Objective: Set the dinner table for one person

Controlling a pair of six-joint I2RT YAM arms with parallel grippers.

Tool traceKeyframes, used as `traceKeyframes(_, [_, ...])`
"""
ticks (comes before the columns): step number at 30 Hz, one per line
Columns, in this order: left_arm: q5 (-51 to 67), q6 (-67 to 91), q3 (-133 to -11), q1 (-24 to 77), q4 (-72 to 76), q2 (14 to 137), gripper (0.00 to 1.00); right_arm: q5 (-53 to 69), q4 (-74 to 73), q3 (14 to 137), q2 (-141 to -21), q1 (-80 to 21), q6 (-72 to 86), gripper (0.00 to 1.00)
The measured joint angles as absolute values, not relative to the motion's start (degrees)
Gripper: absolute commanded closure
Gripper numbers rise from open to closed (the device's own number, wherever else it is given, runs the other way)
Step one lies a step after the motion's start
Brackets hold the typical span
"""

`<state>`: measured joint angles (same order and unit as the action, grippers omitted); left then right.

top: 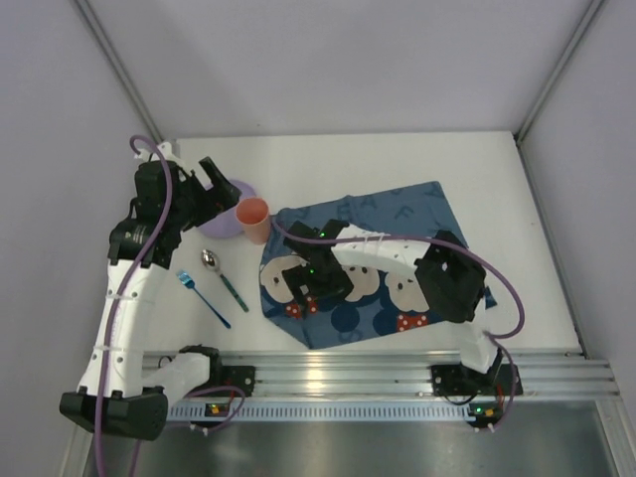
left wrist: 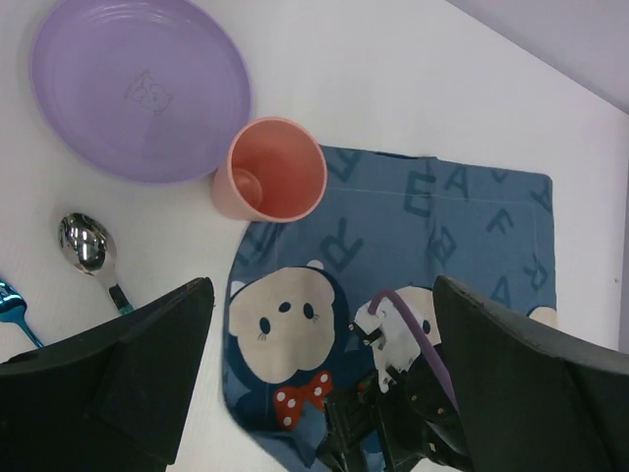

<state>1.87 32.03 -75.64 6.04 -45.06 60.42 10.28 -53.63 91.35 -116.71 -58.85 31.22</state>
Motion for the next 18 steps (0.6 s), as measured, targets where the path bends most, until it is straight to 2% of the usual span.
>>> traceKeyframes(7, [2.13,32.47,-75.50,6.04,-44.99,60.69,0.01,7.79,-56.62,92.58,-112.22,-54.22,31.59,0.00])
traceKeyframes(15, [2.04,31.07,-73.58,6.63,-44.73,61.91,0.01,3.77,-57.25,94.02,-98.94,-49.52,30.15,0.00])
traceKeyframes(17, [1.83,30.65,-72.99,6.85,-44.88,62.54,0.01,3.18,-56.36,90.83,-96.64,-46.22,29.67,0.05])
traceKeyframes(18, [1.80,30.46,-72.69,6.94,-45.01,62.76,0.01,2.81,-56.23,88.86,-96.36,-43.57,29.36,0.11])
